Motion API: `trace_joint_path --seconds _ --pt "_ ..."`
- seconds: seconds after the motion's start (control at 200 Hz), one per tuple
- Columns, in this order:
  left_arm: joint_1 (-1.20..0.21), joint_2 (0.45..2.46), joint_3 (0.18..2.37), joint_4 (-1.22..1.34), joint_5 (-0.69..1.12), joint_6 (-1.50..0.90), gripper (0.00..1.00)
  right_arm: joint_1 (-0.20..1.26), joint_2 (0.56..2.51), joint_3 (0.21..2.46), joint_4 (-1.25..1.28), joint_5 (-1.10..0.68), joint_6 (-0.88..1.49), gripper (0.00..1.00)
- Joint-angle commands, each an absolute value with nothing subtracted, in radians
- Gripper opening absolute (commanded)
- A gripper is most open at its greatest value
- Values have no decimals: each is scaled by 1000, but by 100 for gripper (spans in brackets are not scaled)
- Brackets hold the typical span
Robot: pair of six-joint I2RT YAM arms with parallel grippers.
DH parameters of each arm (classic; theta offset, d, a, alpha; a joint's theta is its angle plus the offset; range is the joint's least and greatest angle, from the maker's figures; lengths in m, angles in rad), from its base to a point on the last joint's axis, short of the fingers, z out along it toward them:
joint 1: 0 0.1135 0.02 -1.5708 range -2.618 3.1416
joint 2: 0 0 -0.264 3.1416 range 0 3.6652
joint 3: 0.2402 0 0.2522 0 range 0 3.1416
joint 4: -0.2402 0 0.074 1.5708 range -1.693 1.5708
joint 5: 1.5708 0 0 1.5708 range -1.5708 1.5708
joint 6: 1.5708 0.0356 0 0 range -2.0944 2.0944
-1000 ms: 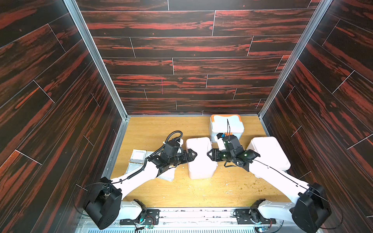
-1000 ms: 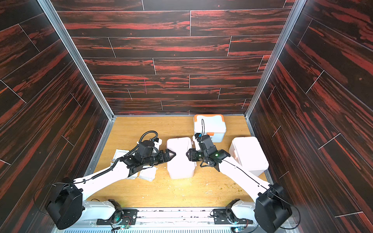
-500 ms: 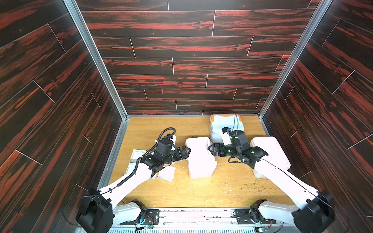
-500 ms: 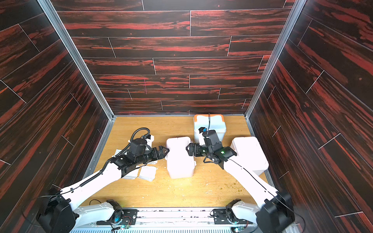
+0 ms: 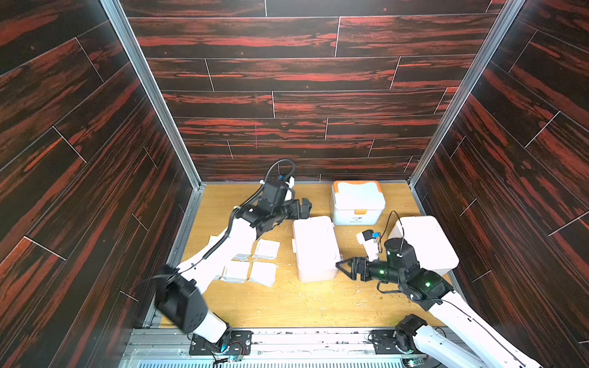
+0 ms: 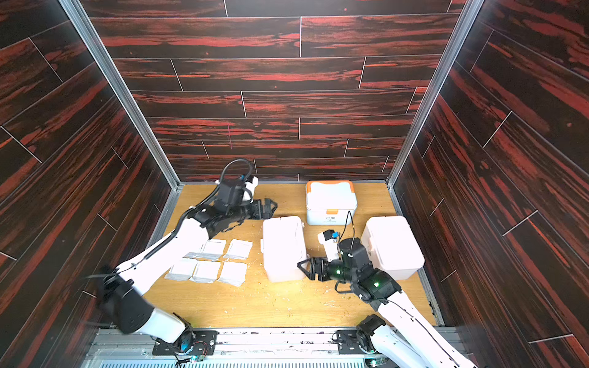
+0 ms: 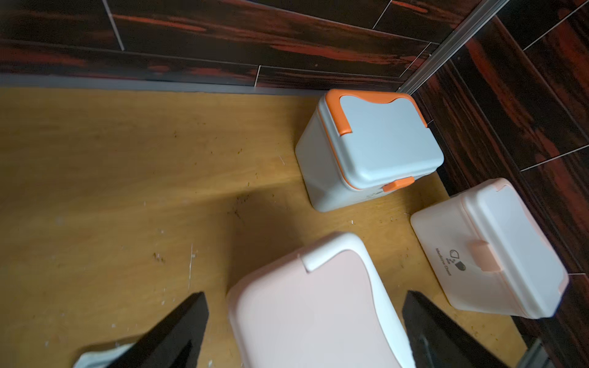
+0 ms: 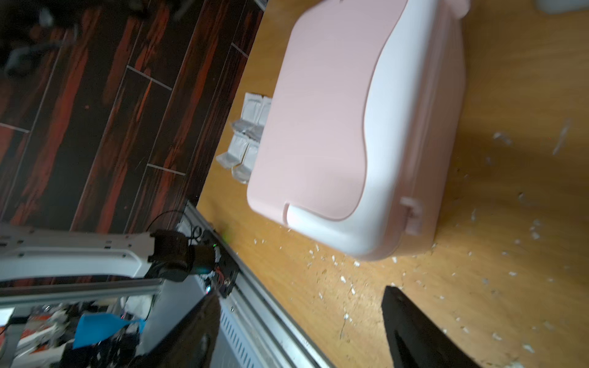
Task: Open first aid kits and take out gauze
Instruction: Move the first aid kit to the center of the board.
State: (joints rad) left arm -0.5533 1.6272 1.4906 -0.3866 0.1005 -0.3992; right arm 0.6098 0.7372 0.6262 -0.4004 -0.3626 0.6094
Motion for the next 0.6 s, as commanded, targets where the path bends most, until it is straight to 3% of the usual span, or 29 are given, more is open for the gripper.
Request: trace_joint_path --seconds 0.0,0.265,0.591 --pt "-546 1746 1622 -489 132 -263 100 628 706 571 -334 -474 677 82" --pt "-546 1967 1817 -564 285 -155 100 673 792 474 -148 -495 764 75" --pt "-485 1972 1742 -515 385 -148 100 741 1049 562 -82 -378 744 53"
